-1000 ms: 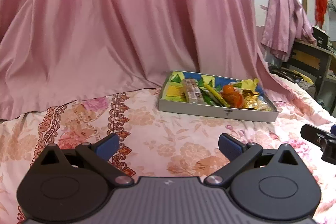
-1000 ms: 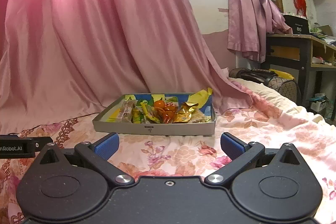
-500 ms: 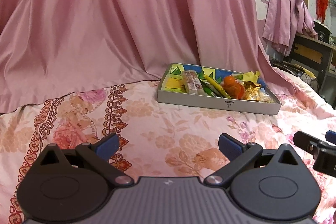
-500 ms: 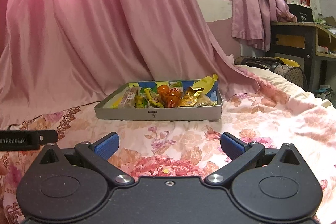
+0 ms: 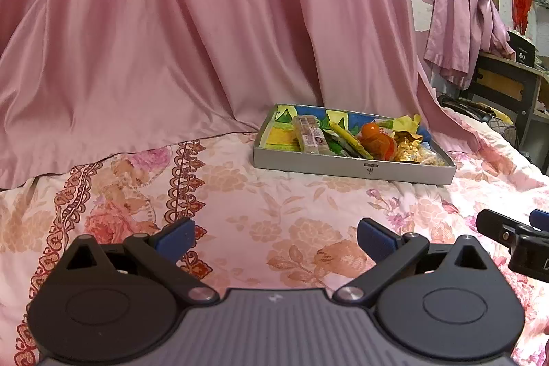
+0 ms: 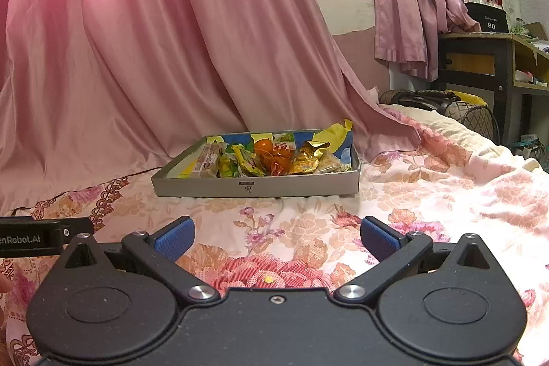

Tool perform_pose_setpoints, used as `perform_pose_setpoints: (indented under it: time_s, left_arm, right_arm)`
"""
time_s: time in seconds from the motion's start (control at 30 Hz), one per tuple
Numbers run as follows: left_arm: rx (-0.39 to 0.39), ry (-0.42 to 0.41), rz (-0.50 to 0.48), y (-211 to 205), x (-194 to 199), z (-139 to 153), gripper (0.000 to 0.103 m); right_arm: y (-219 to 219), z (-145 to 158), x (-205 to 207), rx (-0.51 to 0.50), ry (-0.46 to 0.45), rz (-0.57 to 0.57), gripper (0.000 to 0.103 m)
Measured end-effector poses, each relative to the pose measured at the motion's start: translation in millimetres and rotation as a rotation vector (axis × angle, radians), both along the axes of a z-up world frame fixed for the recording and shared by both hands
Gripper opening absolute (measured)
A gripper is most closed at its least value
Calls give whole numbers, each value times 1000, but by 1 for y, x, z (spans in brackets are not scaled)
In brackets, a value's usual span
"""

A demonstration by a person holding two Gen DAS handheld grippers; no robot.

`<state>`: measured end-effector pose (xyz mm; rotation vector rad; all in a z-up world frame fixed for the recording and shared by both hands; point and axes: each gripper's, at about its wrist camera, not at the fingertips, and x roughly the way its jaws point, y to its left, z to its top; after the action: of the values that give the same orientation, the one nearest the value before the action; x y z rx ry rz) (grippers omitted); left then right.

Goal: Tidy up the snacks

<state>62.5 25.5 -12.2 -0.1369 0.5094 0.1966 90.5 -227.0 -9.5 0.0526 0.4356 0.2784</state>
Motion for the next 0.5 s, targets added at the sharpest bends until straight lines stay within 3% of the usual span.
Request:
perform_pose_setpoints:
  time_s: [0.5]
  left_arm:
    - [-1,10,4,1,1,-2,103]
  right_arm:
    - [2,-1,1,-4,7,3,102]
